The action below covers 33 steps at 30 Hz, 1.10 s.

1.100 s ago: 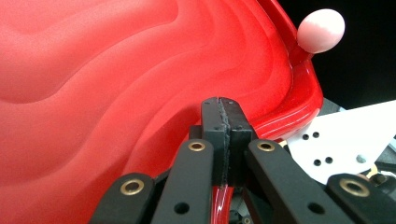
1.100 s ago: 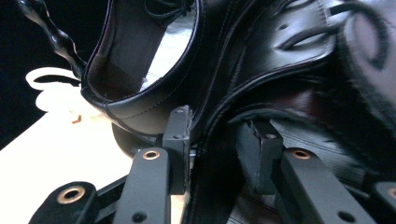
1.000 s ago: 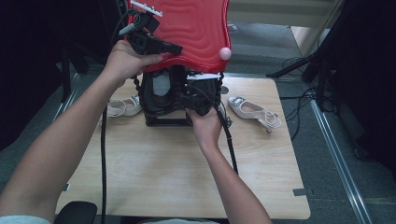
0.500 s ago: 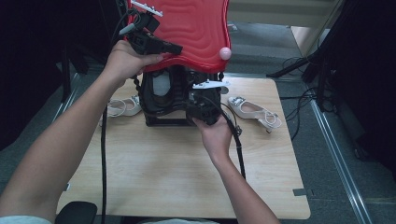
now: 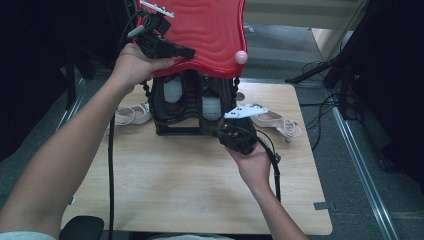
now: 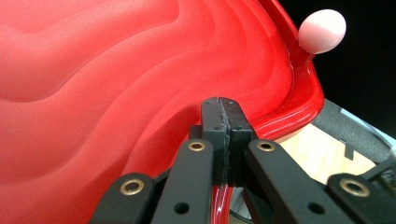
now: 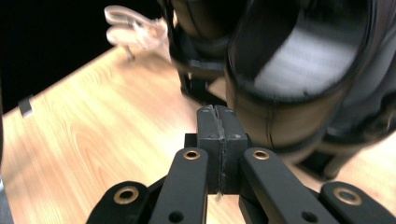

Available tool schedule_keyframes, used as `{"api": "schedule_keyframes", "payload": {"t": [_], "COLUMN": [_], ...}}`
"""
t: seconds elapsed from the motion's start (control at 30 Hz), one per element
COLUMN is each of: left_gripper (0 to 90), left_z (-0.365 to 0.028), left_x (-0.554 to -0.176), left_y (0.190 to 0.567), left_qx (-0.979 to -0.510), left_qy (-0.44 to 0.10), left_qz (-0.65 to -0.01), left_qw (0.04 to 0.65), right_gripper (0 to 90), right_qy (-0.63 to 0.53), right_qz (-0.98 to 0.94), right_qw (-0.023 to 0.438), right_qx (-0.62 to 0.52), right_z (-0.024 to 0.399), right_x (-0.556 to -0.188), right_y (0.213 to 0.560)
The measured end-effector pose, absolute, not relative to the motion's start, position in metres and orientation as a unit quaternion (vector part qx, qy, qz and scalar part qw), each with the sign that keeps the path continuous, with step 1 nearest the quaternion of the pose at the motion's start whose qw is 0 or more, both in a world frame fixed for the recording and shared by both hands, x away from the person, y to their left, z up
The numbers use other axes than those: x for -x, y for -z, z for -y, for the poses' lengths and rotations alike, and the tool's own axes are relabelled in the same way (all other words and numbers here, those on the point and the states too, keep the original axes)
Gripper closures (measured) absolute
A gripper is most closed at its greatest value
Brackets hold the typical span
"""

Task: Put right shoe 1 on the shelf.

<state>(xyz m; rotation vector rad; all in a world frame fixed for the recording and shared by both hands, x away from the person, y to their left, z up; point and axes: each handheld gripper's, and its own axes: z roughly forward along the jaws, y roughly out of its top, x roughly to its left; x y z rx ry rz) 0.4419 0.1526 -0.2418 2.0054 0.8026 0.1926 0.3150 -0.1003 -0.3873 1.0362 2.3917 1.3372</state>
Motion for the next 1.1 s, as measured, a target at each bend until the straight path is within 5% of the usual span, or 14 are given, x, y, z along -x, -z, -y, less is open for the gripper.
{"api": "schedule_keyframes", "payload": {"t": [0.27,0.7,1.1], "left_gripper": [90.0,90.0,90.0], "left_z": [-0.153,-0.153,-0.154], "left_x": [-0.443,-0.442,-0.442], "left_y": [0.242,0.242,0.242], "left_qx": [-0.818,-0.817,-0.818], "left_qy": [-0.074,-0.076,-0.074], "left_qz": [-0.328,-0.328,-0.327], "left_qw": [0.468,0.468,0.468], "right_gripper": [90.0,90.0,90.0], "right_qy": [-0.429,-0.447,-0.472], "right_qz": [-0.823,-0.808,-0.768], "right_qw": [0.111,0.094,0.125], "right_qx": [-0.355,-0.372,-0.415], "right_z": [0.114,0.094,0.088], "right_x": [-0.333,-0.339,-0.354], "right_y": [0.419,0.425,0.421]}}
